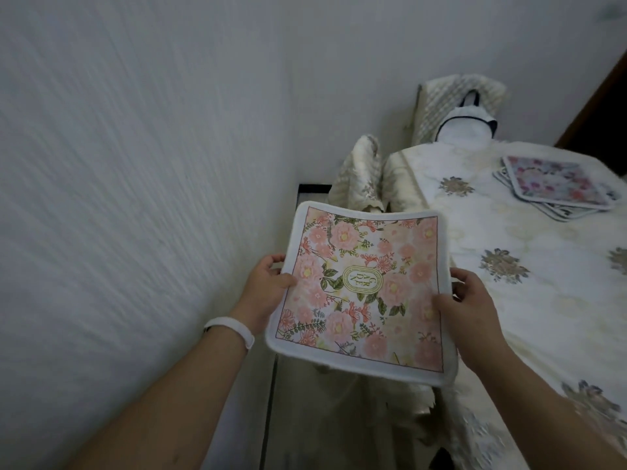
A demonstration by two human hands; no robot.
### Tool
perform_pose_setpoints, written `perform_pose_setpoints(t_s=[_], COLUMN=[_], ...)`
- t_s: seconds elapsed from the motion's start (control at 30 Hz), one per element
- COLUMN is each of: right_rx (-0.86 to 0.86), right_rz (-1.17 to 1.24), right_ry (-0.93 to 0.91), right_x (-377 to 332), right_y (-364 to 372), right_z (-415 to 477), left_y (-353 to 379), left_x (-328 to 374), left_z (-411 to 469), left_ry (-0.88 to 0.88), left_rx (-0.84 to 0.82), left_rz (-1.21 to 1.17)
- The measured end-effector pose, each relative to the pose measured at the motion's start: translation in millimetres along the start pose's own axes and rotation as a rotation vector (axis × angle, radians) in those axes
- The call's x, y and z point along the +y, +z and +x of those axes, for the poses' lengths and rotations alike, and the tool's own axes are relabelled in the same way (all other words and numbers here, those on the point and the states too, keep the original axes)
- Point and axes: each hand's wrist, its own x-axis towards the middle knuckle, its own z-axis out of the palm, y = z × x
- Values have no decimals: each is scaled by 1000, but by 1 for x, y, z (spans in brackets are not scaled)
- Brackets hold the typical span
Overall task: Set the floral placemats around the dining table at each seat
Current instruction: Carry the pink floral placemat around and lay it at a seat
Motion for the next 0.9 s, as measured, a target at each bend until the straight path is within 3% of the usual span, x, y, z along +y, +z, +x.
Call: perform_pose_setpoints(t_s=[0.33,0.9], right_rx=[217,328], right_rz=[-24,84], right_ry=[55,138], right_x=[-10,-4], right_y=[-16,-21], right_z=[26,159], left_y=[44,130], left_x=[26,90], left_z=[81,221], left_ry=[-100,-52], left_rx=[-240,-322], left_rz=[-26,182])
